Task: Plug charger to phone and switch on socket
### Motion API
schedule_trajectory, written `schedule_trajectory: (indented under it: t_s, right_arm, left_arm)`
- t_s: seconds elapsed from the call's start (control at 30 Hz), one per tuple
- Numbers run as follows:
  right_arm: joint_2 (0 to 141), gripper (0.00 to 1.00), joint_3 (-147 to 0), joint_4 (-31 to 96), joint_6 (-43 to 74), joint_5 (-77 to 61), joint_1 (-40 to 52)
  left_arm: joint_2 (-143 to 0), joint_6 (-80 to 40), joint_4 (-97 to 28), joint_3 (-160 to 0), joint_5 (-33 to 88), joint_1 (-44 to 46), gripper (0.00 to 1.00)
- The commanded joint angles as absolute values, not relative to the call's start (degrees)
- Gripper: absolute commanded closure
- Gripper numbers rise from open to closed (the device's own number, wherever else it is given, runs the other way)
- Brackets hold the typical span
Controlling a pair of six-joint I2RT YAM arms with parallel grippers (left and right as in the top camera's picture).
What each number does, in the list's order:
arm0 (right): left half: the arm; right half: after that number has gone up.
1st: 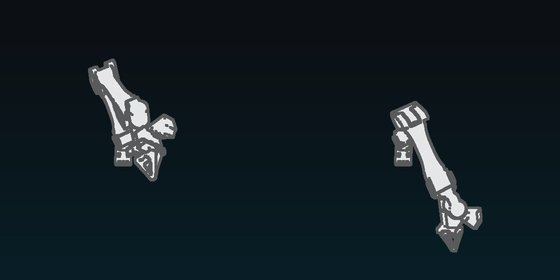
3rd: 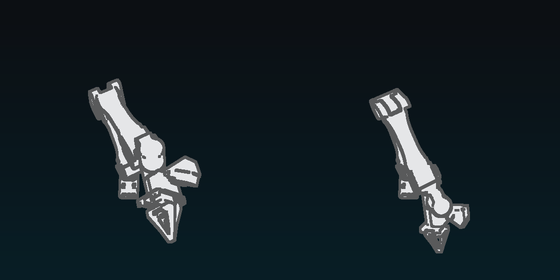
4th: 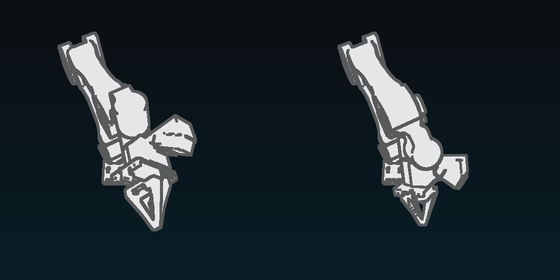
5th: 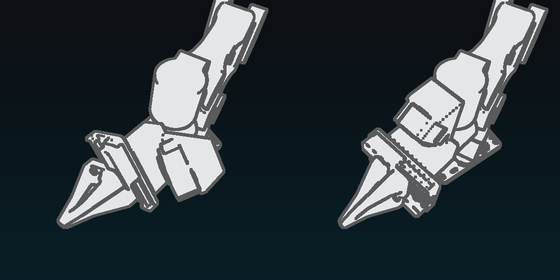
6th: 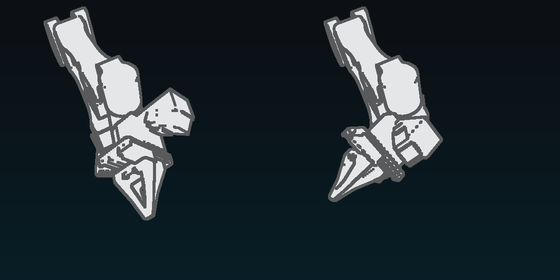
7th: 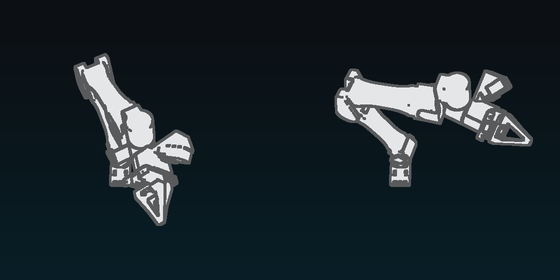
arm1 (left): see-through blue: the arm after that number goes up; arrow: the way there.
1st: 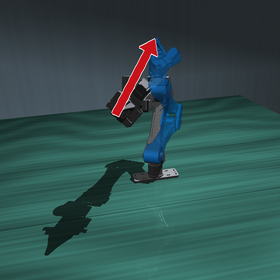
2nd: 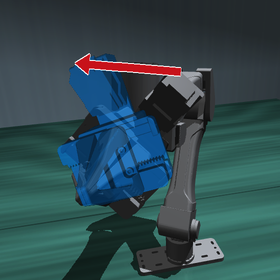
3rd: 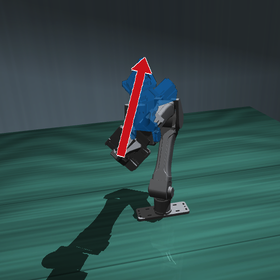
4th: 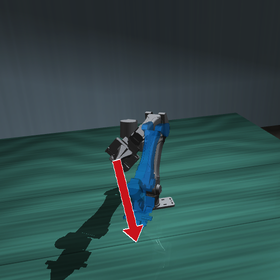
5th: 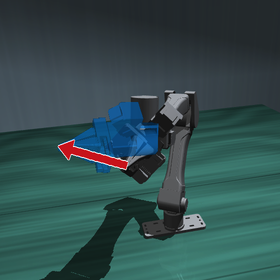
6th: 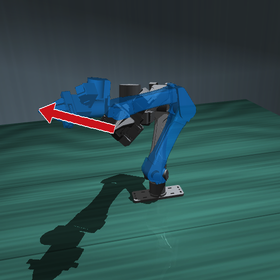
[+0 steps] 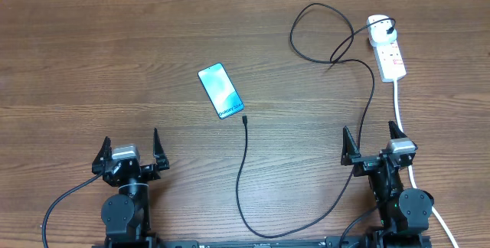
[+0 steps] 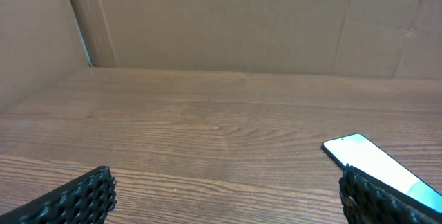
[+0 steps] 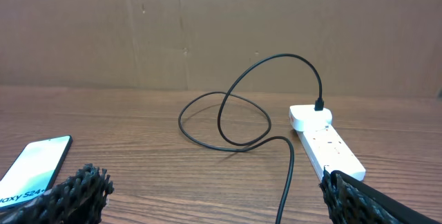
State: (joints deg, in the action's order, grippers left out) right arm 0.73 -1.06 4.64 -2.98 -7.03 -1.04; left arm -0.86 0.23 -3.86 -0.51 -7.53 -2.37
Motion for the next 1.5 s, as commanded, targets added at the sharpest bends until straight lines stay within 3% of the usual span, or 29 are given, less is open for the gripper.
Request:
schedule_trajectory:
  t_s: [0.0,1.27,1.47]
  right_arm:
    - [0.38,0.00,-0.47,4.38,-2.61,-6.48,-1.13]
    - [0.38,0.00,-0.47,4.38,-2.61,-6.48,-1.13]
    - [0.38,0.00,-0.47,4.38,-2.61,-6.48,-1.13]
  left_arm:
    - [-0.25,1.30,-3.86,-0.32,-7.01,-2.61,0.01]
    - [-0.25,1.10,-3.49,-0.32,-6.70,-2.61,0.00]
    - [-0.25,-12.56,0.40,-0.32,19.27,-2.59,0.00]
